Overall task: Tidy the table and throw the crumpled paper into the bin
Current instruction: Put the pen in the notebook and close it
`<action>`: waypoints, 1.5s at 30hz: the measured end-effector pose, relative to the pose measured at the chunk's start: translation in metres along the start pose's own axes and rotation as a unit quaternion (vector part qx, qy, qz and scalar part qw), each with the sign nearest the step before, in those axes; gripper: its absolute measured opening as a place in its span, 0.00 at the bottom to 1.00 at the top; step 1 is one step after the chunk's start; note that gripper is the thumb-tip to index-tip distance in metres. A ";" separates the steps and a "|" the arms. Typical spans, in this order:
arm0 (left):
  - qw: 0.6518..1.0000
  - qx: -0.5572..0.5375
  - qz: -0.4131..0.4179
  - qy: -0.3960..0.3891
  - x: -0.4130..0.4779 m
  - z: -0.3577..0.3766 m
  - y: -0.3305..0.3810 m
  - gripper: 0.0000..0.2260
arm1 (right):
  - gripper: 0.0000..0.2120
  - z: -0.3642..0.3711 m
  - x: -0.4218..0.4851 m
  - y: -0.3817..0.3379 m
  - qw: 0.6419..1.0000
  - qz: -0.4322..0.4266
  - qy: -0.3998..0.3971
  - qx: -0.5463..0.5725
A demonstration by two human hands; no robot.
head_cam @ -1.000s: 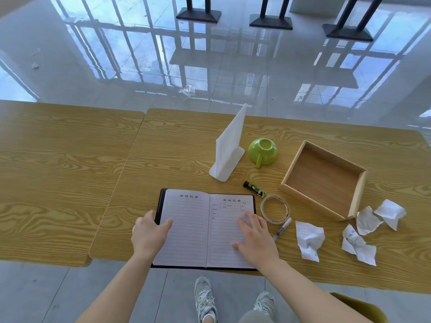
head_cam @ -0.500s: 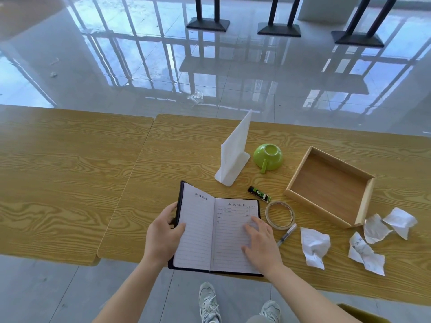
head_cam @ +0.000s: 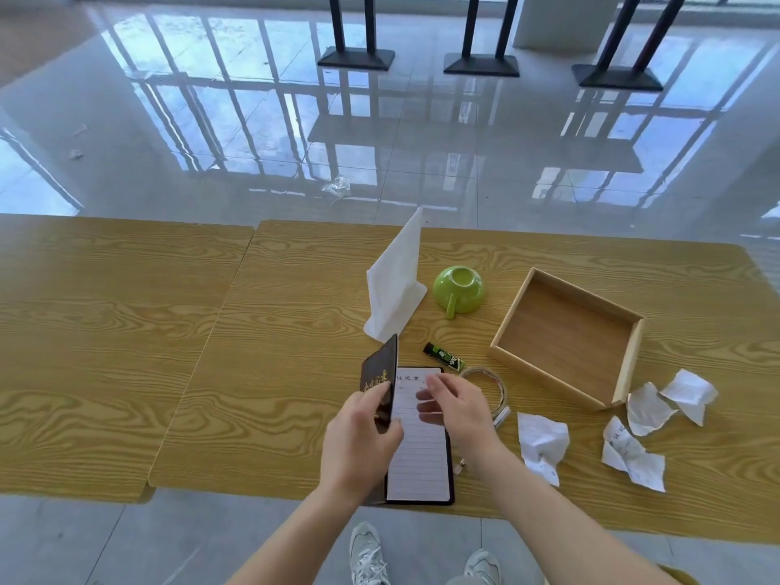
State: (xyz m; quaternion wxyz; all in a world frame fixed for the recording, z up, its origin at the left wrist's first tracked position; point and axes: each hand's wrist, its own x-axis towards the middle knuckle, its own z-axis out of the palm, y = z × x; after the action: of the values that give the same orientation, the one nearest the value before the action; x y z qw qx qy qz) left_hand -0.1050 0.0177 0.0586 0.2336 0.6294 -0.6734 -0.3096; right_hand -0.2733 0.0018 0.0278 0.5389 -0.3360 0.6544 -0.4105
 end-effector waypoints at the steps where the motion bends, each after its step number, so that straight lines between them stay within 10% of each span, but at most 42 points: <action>1: 1.000 0.011 -0.001 -0.007 0.001 0.004 0.003 0.22 | 0.13 0.001 0.004 -0.007 1.000 -0.002 -0.021 0.003; 6: 0.997 0.076 0.010 -0.028 -0.001 0.024 0.015 0.19 | 0.25 0.007 0.022 -0.028 0.986 -0.049 -0.057 -0.149; 16: 0.976 0.159 0.088 -0.118 -0.022 0.059 0.005 0.33 | 0.05 -0.019 0.034 -0.022 0.936 -0.088 -0.041 -0.338; 40: 0.900 0.327 0.166 -0.236 -0.044 0.075 -0.034 0.34 | 0.07 -0.024 0.040 0.005 0.908 -0.054 -0.004 -0.416; 45: 0.898 0.339 0.162 -0.229 -0.043 0.072 -0.037 0.31 | 0.23 -0.027 0.034 0.011 0.916 -0.050 0.006 -0.397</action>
State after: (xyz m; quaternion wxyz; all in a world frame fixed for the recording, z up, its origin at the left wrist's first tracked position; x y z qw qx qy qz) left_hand -0.1252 0.0690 -0.0144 -0.1079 0.4644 -0.8650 -0.1564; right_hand -0.3061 -0.0187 0.0052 0.3363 -0.5524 0.7489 -0.1450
